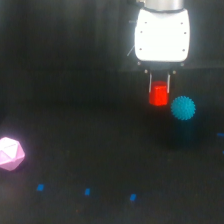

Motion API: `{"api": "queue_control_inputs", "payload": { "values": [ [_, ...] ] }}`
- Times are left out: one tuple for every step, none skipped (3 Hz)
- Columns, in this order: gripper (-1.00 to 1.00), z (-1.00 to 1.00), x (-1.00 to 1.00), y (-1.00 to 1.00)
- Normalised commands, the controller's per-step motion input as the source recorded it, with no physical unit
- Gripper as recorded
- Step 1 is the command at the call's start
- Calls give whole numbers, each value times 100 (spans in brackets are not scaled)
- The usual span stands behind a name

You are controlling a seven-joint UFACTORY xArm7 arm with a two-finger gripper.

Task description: Pick up the red object from the table

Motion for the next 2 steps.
{"api": "queue_control_inputs", "payload": {
  "values": [
    [-100,-23,-24,2],
    [-100,60,71,-33]
  ]
}}
